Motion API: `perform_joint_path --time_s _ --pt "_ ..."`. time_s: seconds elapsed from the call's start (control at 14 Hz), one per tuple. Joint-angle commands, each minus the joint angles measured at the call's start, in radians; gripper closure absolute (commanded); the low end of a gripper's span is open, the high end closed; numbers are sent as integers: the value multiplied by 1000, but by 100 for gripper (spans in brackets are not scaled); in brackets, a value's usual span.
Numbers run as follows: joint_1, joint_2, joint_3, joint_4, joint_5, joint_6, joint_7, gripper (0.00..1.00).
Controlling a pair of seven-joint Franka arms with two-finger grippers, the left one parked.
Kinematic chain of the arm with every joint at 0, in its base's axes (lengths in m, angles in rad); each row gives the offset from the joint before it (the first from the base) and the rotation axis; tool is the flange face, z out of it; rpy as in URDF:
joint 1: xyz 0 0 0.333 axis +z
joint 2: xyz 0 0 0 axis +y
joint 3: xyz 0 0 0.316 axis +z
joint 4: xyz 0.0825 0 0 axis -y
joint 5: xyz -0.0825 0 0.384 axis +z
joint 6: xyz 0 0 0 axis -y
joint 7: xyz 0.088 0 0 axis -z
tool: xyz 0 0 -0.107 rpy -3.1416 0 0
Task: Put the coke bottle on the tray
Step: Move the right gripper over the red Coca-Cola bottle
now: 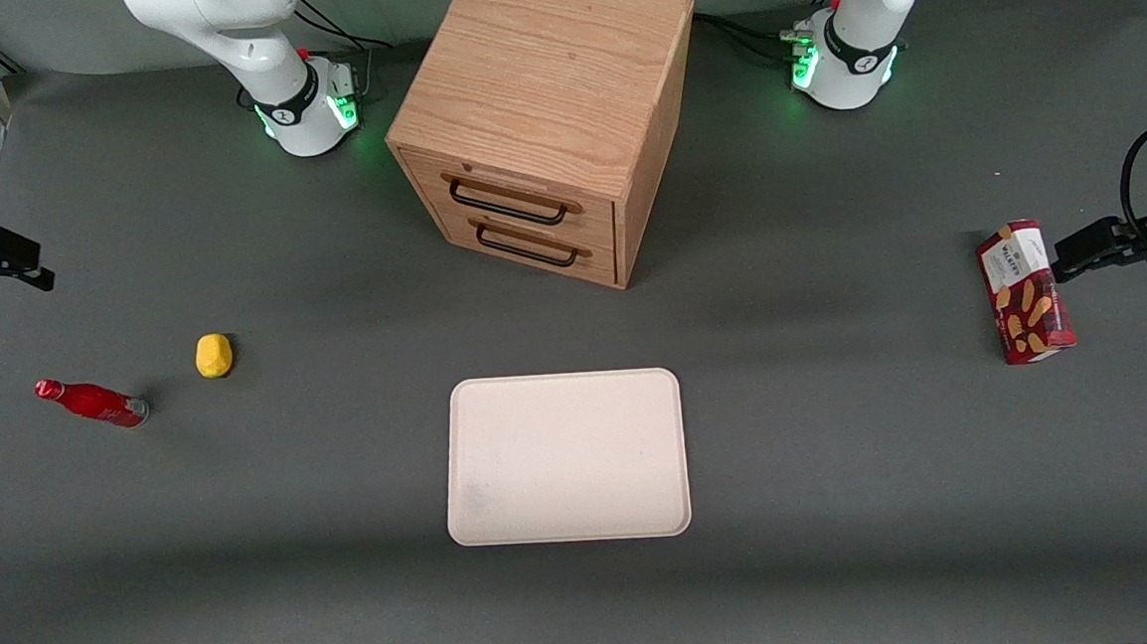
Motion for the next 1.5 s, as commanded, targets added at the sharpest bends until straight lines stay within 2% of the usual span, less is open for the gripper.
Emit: perform_joint_path --time_s 0.0,0.36,0.64,0.86,1.0,1.29,1.43 --pt "-85 39 7 37 -10 2 -133 0" --pt "-219 199 1 235 -9 -5 -412 0" --pt "-303 256 -5 292 -7 -7 -508 0" --pt "-304 245 -66 284 20 -10 -529 0" --pt "-299 227 -77 260 23 -10 -548 0" --pt "-248 191 -97 183 25 -9 -528 0" --pt "-225 181 -128 145 52 -1 -508 0"
